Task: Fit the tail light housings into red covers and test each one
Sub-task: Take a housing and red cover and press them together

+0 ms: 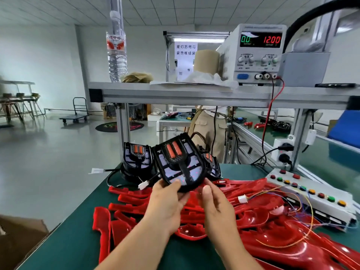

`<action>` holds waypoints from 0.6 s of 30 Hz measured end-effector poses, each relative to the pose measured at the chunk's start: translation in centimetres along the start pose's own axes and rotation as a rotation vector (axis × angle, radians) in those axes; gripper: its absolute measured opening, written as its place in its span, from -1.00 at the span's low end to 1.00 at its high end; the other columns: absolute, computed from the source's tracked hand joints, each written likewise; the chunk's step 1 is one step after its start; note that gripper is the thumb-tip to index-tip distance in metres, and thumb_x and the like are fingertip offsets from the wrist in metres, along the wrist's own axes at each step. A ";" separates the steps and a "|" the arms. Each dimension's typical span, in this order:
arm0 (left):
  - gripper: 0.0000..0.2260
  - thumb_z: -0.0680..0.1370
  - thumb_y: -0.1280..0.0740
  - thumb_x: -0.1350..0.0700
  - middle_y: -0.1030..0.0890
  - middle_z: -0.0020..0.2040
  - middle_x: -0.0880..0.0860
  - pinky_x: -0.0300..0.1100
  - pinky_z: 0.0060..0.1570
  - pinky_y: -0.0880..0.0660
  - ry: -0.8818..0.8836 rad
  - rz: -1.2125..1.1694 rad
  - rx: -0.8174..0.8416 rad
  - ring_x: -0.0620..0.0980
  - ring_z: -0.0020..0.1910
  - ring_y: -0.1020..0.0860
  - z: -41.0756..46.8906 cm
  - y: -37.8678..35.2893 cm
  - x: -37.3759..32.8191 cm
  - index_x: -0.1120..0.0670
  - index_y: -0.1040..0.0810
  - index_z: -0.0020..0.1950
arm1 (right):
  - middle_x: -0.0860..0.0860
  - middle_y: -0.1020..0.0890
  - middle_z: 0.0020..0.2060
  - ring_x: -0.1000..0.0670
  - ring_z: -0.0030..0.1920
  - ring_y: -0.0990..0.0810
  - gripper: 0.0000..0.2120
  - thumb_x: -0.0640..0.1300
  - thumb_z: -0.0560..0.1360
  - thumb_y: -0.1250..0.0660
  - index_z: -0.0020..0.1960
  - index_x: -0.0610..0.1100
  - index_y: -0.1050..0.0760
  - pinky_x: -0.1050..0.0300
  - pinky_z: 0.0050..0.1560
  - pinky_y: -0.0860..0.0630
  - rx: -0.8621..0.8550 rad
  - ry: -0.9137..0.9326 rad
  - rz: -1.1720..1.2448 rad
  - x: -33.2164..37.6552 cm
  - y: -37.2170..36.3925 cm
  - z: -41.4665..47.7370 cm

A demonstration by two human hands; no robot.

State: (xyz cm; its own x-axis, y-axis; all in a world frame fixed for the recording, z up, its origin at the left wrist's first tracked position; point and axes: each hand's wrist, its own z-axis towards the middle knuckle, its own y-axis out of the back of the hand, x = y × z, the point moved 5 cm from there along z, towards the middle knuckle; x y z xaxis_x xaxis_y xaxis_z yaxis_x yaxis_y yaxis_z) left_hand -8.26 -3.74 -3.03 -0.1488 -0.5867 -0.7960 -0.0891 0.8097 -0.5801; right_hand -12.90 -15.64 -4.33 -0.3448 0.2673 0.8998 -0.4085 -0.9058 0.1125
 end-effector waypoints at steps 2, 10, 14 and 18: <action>-0.76 0.59 -0.26 0.36 -0.70 -0.03 0.12 -0.14 -0.27 -0.57 0.039 -0.009 0.062 0.02 -0.18 -0.68 -2.1 -0.4 1.9 0.12 -0.48 0.21 | 0.07 -0.65 0.15 0.10 0.20 -0.59 -0.50 0.28 0.52 -0.16 0.29 0.00 -0.51 -0.01 0.29 -0.48 -0.041 -0.035 0.200 0.0 0.3 0.2; -0.72 0.22 -0.34 0.21 -0.65 -0.19 0.08 -0.08 -0.08 -0.43 0.263 -0.083 0.362 0.02 -0.21 -0.55 -4.3 0.3 3.2 0.12 -0.60 -0.09 | -0.16 -0.71 0.00 -0.14 0.05 -0.68 -0.62 -0.05 0.67 -0.12 -0.02 -0.14 -0.69 -0.10 0.12 -0.56 -0.204 -0.299 0.630 -1.6 2.0 1.3; -0.60 0.36 -0.13 0.04 -0.64 0.06 0.22 0.09 0.12 -0.43 0.384 -0.259 0.430 0.19 0.08 -0.57 -2.5 1.7 2.3 0.24 -0.60 -0.01 | -0.13 -0.72 -0.07 -0.09 -0.06 -0.71 -0.63 -0.08 0.63 -0.18 -0.13 -0.12 -0.73 -0.01 -0.06 -0.62 -0.190 -0.347 0.796 -1.6 2.8 2.0; -0.37 0.59 -0.03 -0.25 -0.57 0.28 0.25 0.14 0.21 -0.46 0.377 -0.197 0.492 0.25 0.23 -0.57 -1.5 2.6 1.3 0.22 -0.60 0.26 | -0.18 -0.71 -0.02 -0.14 -0.05 -0.70 -0.74 -0.07 0.39 -0.32 -0.11 -0.18 -0.72 -0.08 0.02 -0.63 0.001 -0.417 0.908 -0.6 2.8 2.1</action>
State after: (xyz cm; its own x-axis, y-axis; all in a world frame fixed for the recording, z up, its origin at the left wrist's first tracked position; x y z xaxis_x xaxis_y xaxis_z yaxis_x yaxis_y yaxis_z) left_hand -10.12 -2.39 -5.33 -0.5195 -0.6051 -0.6033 0.2985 0.5331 -0.7917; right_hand -12.04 -18.99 -3.68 -0.2013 -0.6628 0.7212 -0.1364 -0.7101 -0.6907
